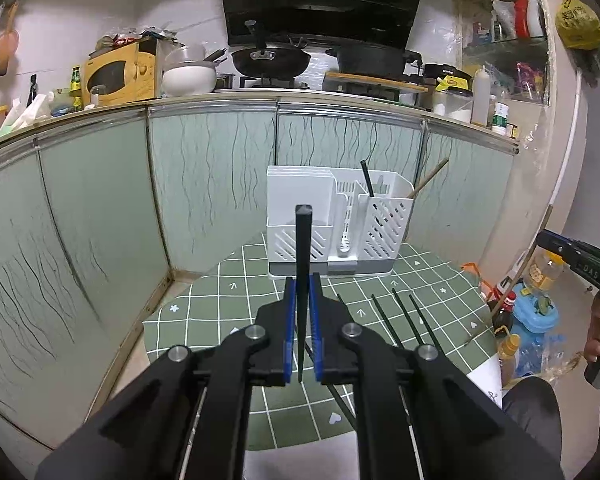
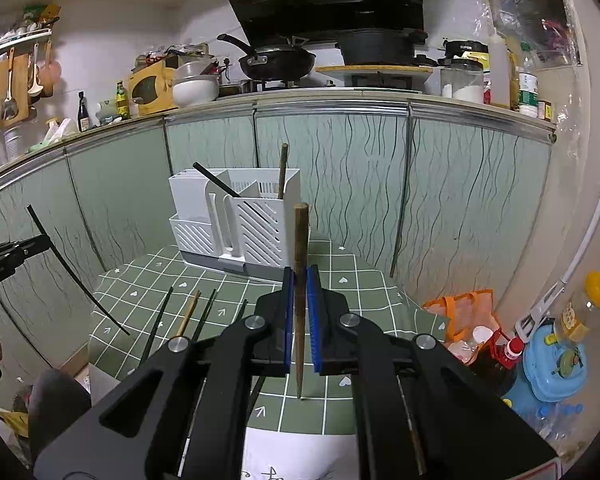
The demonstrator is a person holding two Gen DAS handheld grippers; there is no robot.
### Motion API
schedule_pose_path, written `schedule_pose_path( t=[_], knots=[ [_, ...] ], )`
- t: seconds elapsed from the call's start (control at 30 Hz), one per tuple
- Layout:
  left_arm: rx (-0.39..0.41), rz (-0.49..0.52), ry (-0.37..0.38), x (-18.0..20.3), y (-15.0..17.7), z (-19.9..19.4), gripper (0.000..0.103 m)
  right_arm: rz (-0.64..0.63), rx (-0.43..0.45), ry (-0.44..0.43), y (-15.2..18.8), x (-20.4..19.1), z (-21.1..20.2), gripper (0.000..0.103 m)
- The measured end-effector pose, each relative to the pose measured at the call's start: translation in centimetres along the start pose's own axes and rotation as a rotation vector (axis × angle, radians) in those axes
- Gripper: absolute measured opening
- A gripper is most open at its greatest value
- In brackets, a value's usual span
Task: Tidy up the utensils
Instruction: 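Lift both chopsticks upright and carry them above the white holder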
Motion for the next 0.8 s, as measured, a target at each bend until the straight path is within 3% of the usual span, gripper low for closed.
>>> schedule_pose_path(
  t=[0.33,0.8],
  knots=[
    [0.017,0.033,0.061,1.1,-2.3,1.1,0.008,-0.033,-0.012,-0.041,-1.8,-1.6,0.6,0.006],
    [0.052,0.082,0.161,3.8,-9.6,4.2,0.008,-0.060,-0.015,-0.142,-6.8,-5.0,1.8,0.006]
  ],
)
Point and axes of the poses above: each gripper's, at about its wrist camera, not at the fingertips, and z roughly the way its jaws point, x to its right, y to its underside, the point moved 10 cm from there along z, roughly the way its jaws point, and after that the axes turned 14 degrees about z, right-handed, at the moved point
